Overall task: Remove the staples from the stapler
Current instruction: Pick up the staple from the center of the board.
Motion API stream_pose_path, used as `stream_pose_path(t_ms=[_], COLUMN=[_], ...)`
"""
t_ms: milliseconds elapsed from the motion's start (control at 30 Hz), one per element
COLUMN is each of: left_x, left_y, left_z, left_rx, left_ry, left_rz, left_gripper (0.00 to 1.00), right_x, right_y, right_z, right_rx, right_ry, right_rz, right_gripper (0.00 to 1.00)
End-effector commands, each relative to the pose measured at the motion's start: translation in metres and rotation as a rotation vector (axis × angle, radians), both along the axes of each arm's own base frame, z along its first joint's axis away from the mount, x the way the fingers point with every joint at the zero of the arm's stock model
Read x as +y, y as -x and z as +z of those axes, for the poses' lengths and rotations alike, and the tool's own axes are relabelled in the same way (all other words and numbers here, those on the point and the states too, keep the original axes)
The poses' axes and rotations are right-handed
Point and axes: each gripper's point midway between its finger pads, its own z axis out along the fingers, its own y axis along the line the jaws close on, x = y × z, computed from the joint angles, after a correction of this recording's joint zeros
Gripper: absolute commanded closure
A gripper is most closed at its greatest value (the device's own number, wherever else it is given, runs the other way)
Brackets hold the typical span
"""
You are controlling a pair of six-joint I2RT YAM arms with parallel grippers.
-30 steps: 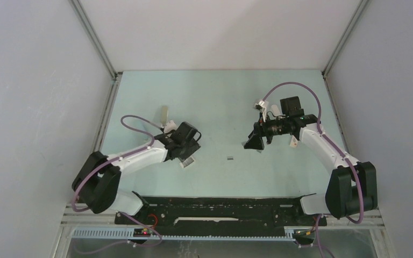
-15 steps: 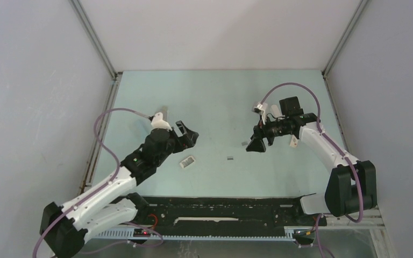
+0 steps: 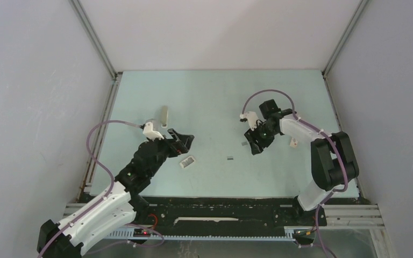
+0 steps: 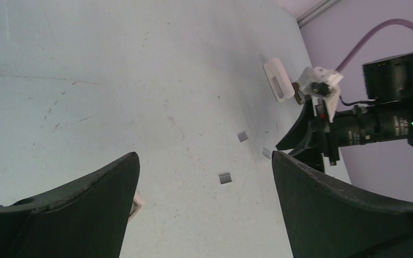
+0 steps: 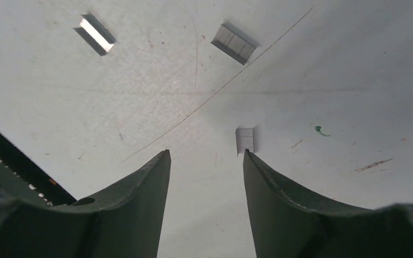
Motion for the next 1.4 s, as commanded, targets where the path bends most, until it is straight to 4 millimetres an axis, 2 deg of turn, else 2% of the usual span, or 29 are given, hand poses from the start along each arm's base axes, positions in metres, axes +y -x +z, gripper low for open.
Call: stream_pose_path(t_ms=[0, 233, 433, 733, 933, 1033, 1167, 1367], left_x=[0.001, 0.003, 0.002, 0.003, -0.002, -0.007, -0.018, -0.051], left_y=[0.0, 0.0, -0.002, -0.004, -0.002, 0.0, 0.004, 0.009], left_z=[0.012, 0.008, 0.007, 0.007, 0.014, 0.017, 0.027, 0.04], left_rx=[-0.059, -0.063, -0.054, -0.058, -0.085, -0.097, -0.124, -0.112], left_ry=[0.074, 0.1, 0.091, 0.105, 0.196, 0.239, 0.309, 0.402], left_rz=[0.007, 0.018, 0.019, 0.022, -0.012, -0.041, -0.104, -0.264], left_gripper=[0.02, 0.03, 0.03, 0.03, 0.03, 0.03, 0.02, 0.02], right_x=[-0.01, -0.012, -0.013, -0.012, -0.01, -0.009, -0.004, 0.017], right_y=[-0.013, -0.019, -0.023, -0.017, -0.014, -0.015, -0.016, -0.01], right_z=[-0.007, -0.023, -0.03, -0.039, -0.043, -0.041, -0.028, 0.011], right_rx=[-0.034, 0.006, 0.006, 0.019, 0.02, 0.012, 0.023, 0.059], right_ry=[0.136, 0.198, 0.248, 0.287, 0.296, 0.289, 0.199, -0.073], right_rz=[-0.048, -0.057, -0.047, -0.014, 0.0, -0.01, -0.051, -0.107], right_gripper=[0.4, 0.51, 0.53, 0.66, 0.74, 0.79, 0.83, 0.84])
